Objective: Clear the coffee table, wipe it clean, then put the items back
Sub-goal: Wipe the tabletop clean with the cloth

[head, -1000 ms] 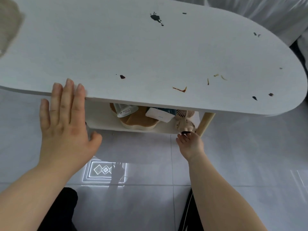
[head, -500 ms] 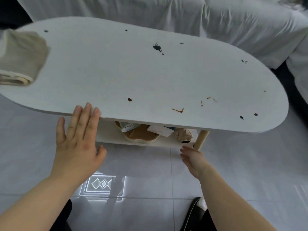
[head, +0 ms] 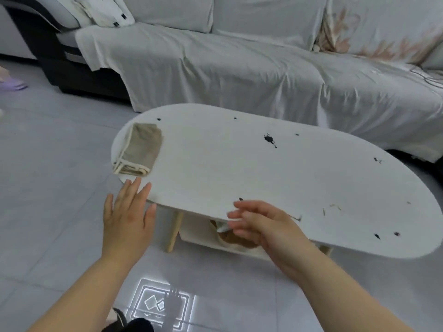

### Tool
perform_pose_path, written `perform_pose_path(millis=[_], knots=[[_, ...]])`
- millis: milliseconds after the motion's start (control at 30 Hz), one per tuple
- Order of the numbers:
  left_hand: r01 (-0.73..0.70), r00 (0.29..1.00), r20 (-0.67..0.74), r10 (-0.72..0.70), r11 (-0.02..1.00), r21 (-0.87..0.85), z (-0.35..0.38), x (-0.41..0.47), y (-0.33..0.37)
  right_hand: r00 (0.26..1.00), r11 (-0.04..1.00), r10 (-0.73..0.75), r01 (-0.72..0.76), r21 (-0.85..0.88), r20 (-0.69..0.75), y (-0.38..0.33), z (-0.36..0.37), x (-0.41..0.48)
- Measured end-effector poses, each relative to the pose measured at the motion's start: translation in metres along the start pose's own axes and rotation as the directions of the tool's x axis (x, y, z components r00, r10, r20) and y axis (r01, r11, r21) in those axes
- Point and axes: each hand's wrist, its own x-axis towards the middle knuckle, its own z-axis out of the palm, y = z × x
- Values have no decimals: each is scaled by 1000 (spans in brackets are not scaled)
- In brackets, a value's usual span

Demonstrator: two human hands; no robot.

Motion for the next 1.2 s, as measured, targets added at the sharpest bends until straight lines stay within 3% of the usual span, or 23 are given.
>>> perform_pose_path(millis=[133,267,533,667,767,867,1000,1200], knots=[[98,994,-46,-98,995,-2,5,24,-21,998,987,-69,67,-144,-8,-34,41,71],[100,994,42,-102,994,52,9,39,-41,991,939,-111,81,-334,-71,-51,87,137],[50,995,86,-59,994,101,8,45,-47,989,675,-114,8,-738,-94,-40,173,210],[60,990,127,-66,997,54,3,45,-47,986,773,-131,34,-634,-107,-42,177,214],[55,991,125,-56,998,13,-2,42,-40,982,921,-140,84,-379,-125,-46,166,202],[54,991,125,-50,998,-27,-7,40,-23,976,978,-127,94,-188,-175,-55,135,186],[-72,986,145,78,996,-49,-2,41,16,946,970,-206,163,-180,-250,-71,66,158],[-220,941,246,232,973,-75,40,52,77,832,949,-301,211,-235,-467,-73,-79,108]])
